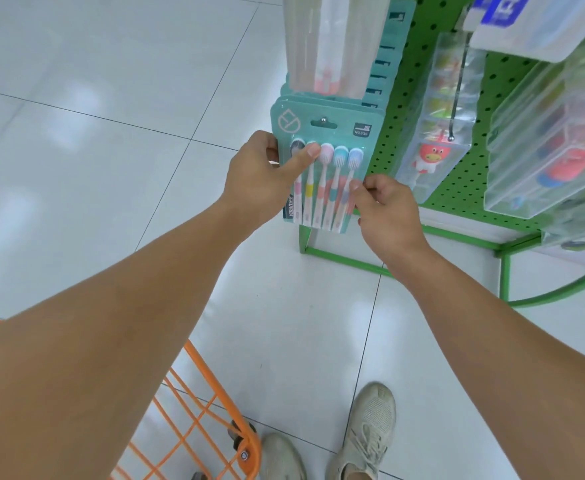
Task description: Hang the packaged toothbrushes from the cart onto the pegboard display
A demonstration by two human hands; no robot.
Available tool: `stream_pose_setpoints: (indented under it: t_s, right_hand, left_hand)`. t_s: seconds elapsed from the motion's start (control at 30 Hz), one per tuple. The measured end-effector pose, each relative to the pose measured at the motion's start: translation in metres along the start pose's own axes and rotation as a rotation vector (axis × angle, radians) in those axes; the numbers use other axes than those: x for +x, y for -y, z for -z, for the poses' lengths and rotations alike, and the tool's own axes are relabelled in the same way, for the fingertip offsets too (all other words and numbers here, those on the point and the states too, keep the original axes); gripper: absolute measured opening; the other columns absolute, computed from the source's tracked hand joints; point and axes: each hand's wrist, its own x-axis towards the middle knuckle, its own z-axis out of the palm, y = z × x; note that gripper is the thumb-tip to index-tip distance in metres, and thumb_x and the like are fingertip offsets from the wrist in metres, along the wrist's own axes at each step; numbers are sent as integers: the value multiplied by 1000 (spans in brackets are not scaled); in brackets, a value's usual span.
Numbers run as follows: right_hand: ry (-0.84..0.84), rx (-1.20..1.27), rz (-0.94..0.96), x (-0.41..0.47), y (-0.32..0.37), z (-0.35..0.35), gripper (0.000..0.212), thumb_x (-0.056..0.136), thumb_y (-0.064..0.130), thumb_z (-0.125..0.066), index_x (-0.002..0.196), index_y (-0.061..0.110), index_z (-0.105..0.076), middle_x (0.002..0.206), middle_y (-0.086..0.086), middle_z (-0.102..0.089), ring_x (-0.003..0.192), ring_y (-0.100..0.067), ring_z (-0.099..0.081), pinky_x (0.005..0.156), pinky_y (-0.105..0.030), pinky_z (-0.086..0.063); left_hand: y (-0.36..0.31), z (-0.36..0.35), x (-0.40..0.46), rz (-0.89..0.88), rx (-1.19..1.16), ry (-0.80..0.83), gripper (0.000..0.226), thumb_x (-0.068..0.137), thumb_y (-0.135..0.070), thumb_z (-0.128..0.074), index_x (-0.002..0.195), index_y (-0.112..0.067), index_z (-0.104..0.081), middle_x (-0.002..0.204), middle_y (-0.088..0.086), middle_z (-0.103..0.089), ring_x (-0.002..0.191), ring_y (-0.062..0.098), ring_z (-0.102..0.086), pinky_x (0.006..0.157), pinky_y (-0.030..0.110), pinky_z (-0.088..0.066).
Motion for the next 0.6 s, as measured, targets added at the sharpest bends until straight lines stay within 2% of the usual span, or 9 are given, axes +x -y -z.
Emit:
stream_pose_setpoints:
  t_s: [0.1,0.23,0.3,0.37,0.43,0.5,0.6]
  right_hand:
    - [0,26,-4,-2,-1,-1,21,99,32,-59,99,13,-66,94,-3,-72,91,-20,-67,88,-45,-56]
    - [-3,54,-1,-4,0,-3,17,95,27,-66,106,14,-67,93,7,-68,88,-8,-64,75,-23,-50]
    - [-15,55,3,-5,-1,-4,18,94,26,-67,107,14,-67,92,9,-68,86,-6,-64,70,-14,-46]
    - [-29,49,0,-5,-1,-4,21,93,27,-69,109,14,-66,95,8,-69,87,-5,-65,69,-11,-47]
    - [-49,37,-6,-4,-3,-5,29,91,30,-71,114,14,-65,103,4,-69,95,-9,-66,79,-16,-51]
    - [-67,28,-51,-5,-4,-5,37,90,34,-72,119,15,-62,110,1,-67,103,-15,-65,90,-30,-53]
    - [-41,33,-147,-9,-6,-8,41,89,35,-72,122,16,-56,110,-1,-64,102,-19,-64,96,-42,-54]
  left_hand:
    - [1,1,1,-20,4,6,45,89,-55,-67,112,-17,-60,104,-7,-67,95,10,-66,79,23,-52]
    - [3,1,2,-18,-10,10,43,89,-56,-67,110,-19,-58,106,-7,-67,99,13,-66,84,28,-54]
    - [4,0,1,-10,-35,14,43,89,-56,-66,112,-20,-57,106,-9,-66,100,11,-66,82,24,-53]
    - [3,1,0,-8,-53,18,44,89,-55,-66,114,-21,-55,105,-12,-64,99,8,-65,77,18,-50]
    - [2,0,-1,-13,-57,28,43,90,-55,-65,115,-21,-54,104,-15,-62,98,6,-64,74,15,-48]
    - [2,-1,-1,-5,-72,25,44,90,-55,-66,116,-21,-54,105,-15,-62,99,6,-64,76,16,-48]
    - [8,1,-3,8,-82,12,53,87,-57,-67,123,-20,-53,111,-12,-62,104,9,-63,75,18,-48]
